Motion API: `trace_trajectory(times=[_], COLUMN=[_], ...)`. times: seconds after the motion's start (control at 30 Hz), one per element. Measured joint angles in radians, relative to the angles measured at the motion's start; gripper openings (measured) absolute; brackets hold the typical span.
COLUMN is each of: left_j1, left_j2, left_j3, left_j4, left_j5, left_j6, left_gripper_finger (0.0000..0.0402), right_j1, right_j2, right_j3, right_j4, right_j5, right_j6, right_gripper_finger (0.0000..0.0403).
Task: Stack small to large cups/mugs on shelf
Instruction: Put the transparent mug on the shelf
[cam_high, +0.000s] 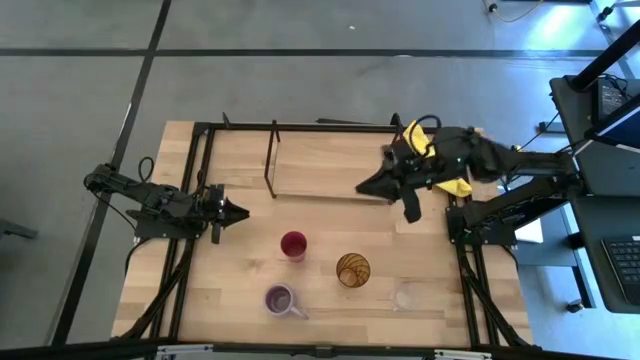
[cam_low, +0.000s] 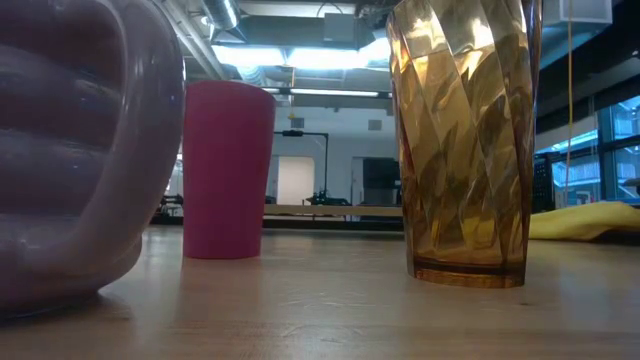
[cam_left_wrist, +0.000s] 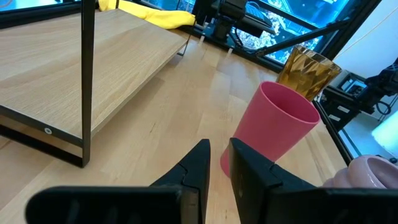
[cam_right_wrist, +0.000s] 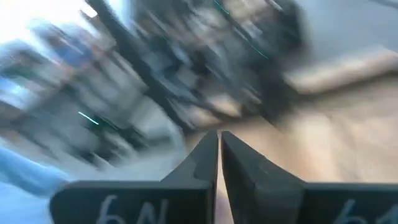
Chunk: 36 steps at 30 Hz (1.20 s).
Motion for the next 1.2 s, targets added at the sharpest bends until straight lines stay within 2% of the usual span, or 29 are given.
trace_trajectory(times=[0.1, 0.2, 0.3, 0.4, 0.57, 0.73, 0.9, 1.1, 1.2], left_j1=[0.000, 0.000, 0.000, 0.000, 0.000, 0.000, 0.000, 0.000, 0.000], left_j2=[0.000, 0.000, 0.000, 0.000, 0.000, 0.000, 0.000, 0.000, 0.000], left_j3=[0.000, 0.000, 0.000, 0.000, 0.000, 0.000, 0.000, 0.000, 0.000], left_j4=[0.000, 0.000, 0.000, 0.000, 0.000, 0.000, 0.000, 0.000, 0.000], left_j5=[0.000, 0.000, 0.000, 0.000, 0.000, 0.000, 0.000, 0.000, 0.000], left_j6=[0.000, 0.000, 0.000, 0.000, 0.000, 0.000, 0.000, 0.000, 0.000], left_gripper_finger=[0.0053, 0.0053, 0.0053, 0.0053, 0.0053, 0.0053, 0.0053, 0.0053, 0.0053], right_j1=[-0.013, -0.013, -0.003, 0.042, 0.180, 0.343, 0.473, 0.567, 0.598], right_j2=[0.005, 0.008, 0.009, 0.009, 0.016, 0.054, 0.082, 0.107, 0.123], right_j3=[0.122, 0.222, 0.281, 0.281, 0.204, 0.097, -0.025, -0.156, -0.213], right_j4=[-0.367, -0.657, -0.898, -1.051, -1.042, -1.052, -1.020, -0.798, -0.712], right_j5=[0.124, 0.209, 0.229, 0.208, 0.079, 0.065, 0.015, 0.023, 0.068], right_j6=[-0.071, -0.053, 0.052, 0.173, 0.364, 0.508, 0.682, 0.855, 0.925], right_gripper_finger=[0.0023, 0.0023, 0.0023, 0.0023, 0.0024, 0.0043, 0.0087, 0.0154, 0.0175])
